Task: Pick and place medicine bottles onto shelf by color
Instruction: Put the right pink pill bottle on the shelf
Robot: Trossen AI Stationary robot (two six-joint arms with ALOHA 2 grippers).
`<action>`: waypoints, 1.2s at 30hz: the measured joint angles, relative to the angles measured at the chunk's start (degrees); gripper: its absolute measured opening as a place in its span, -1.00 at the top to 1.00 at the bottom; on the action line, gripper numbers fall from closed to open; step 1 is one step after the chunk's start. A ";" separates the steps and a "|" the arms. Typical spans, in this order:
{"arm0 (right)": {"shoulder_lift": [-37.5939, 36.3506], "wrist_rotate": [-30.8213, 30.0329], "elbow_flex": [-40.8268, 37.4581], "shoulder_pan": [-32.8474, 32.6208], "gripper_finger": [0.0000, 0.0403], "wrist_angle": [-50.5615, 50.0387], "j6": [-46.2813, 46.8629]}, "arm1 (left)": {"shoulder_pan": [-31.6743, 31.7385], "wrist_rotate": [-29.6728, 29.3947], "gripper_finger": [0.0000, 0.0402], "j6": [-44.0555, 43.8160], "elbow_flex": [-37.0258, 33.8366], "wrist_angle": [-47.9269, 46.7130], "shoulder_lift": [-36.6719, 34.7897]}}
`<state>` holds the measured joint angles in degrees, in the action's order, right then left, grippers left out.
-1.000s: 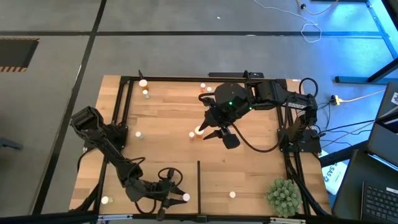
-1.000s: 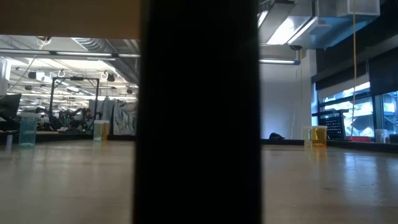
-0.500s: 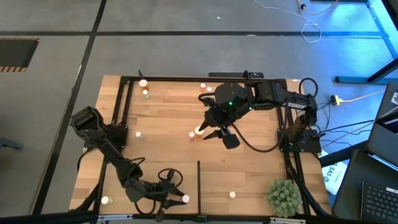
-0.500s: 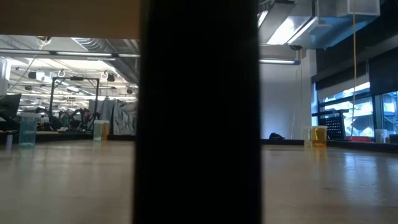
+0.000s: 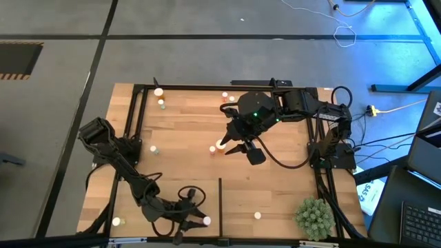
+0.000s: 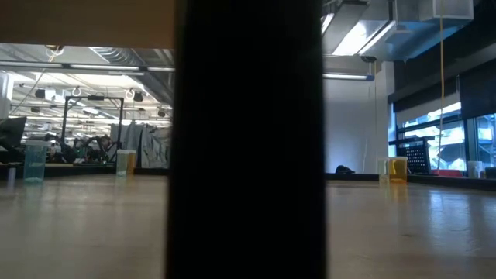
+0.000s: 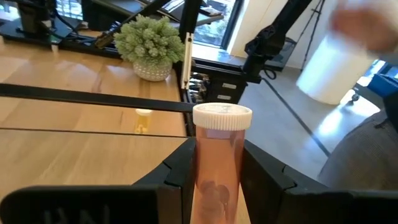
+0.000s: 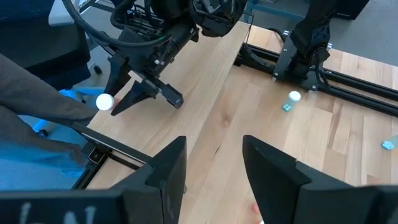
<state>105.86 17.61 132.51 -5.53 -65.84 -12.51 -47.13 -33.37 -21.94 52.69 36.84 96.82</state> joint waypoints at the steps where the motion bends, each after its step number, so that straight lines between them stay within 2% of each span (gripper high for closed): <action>1: 0.00 0.01 0.00 -0.01 0.21 0.00 0.00 | 0.00 0.00 0.52 -0.06 0.00 0.00 0.00; 10: 0.00 0.00 0.01 0.00 0.21 0.00 0.02 | 0.00 -0.54 0.52 -3.49 0.00 0.11 0.00; 15: 0.00 0.00 0.02 0.01 0.21 0.00 0.02 | -0.04 -2.48 0.52 -3.49 0.00 0.65 -0.02; 36: 0.00 0.00 0.02 0.00 0.21 0.02 0.03 | -1.32 -2.55 0.52 -2.65 -0.02 3.00 -0.02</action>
<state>105.86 17.61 132.53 -5.54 -65.82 -12.48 -48.46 -35.93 -24.59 52.66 39.84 96.79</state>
